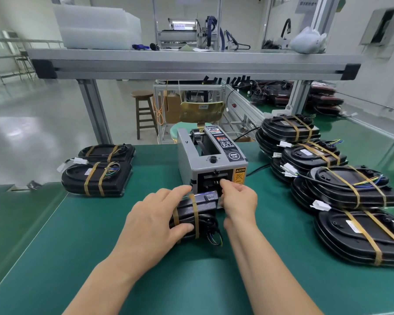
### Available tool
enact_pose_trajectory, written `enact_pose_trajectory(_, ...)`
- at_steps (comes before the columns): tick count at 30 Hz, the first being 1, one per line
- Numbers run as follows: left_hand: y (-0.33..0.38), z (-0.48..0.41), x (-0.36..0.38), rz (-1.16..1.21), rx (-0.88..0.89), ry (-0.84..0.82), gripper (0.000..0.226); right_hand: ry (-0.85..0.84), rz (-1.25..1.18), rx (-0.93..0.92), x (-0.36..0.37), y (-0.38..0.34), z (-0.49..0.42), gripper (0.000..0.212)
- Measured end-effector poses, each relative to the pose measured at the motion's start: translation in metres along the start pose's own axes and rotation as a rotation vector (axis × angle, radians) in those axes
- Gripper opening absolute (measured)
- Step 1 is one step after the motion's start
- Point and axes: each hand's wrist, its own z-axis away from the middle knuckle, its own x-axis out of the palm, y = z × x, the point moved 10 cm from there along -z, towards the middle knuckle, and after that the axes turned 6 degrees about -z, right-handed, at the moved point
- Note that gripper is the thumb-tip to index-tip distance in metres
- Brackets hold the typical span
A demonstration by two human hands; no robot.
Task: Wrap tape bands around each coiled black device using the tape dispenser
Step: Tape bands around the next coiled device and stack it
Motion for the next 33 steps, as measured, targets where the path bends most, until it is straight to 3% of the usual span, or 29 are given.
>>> enact_pose_trajectory(11,0.022,-0.005,-0.007,-0.016,0.135,0.076,0.049,-0.174,-0.278,0.065,-0.008,-0.016,0.046,0.016)
enact_pose_trajectory(33,0.024,-0.003,-0.010,-0.040,0.127,0.123,0.051,-0.062,-0.311,0.014,0.000,-0.001,0.063,0.011)
